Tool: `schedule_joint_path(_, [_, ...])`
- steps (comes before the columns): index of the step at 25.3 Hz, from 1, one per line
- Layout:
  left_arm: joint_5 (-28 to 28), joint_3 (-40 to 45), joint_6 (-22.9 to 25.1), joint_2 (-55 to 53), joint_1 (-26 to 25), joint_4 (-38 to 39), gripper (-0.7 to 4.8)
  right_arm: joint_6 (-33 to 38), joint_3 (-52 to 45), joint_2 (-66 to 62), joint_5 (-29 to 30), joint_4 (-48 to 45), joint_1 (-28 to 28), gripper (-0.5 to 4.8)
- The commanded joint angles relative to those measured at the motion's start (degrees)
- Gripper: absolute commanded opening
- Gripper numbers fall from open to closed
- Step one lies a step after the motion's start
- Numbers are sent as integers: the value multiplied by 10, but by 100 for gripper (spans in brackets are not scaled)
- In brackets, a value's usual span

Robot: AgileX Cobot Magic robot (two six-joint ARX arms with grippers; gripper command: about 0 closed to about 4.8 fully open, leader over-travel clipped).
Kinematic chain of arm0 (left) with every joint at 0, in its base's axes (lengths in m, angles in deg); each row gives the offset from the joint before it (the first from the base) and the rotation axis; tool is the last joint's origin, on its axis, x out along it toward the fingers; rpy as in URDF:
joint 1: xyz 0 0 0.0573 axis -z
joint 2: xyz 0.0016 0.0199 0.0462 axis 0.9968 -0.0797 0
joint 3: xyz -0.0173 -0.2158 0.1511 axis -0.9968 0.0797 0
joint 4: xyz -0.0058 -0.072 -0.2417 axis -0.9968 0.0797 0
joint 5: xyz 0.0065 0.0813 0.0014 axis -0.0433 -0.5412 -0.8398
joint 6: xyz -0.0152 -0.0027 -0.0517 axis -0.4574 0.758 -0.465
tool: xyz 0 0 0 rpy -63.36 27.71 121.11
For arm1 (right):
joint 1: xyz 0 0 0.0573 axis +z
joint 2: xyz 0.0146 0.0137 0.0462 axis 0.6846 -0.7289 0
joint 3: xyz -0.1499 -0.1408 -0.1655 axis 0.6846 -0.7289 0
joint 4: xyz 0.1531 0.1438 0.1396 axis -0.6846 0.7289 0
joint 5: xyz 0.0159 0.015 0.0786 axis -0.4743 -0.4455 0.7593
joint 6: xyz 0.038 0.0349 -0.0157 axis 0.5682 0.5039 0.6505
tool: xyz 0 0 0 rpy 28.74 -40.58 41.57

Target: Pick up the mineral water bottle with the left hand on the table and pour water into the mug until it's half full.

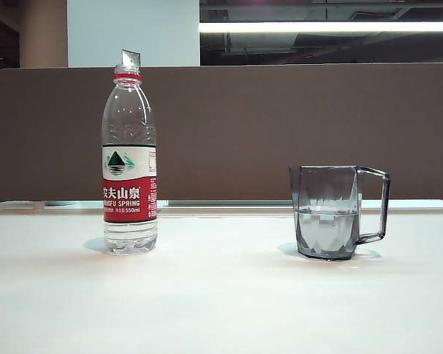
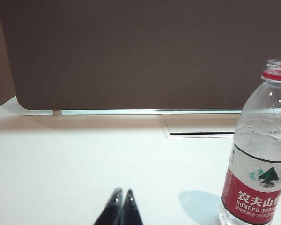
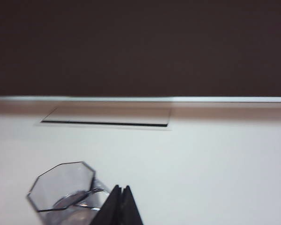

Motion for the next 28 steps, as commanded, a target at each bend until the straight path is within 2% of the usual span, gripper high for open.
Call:
schedule_joint_path(1, [1, -2, 3, 0, 0, -7, -5, -2, -28, 39, 3, -8, -70, -8])
schedule_joint_path(4, [1, -2, 3, 0, 0, -7, -5, -2, -58, 87, 4, -8, -121, -8])
schedule_joint_path(6, [1, -2, 3, 0, 0, -7, -5, -2, -80, 120, 7, -7, -132, -8])
schedule_joint_path(17, [2, -2, 2, 0, 0, -7, -5, -2, -150, 123, 30, -68, -132, -8])
schedule_joint_path(28, [1, -2, 3, 0, 0, -7, -5, -2, -150, 123, 52, -90, -131, -8])
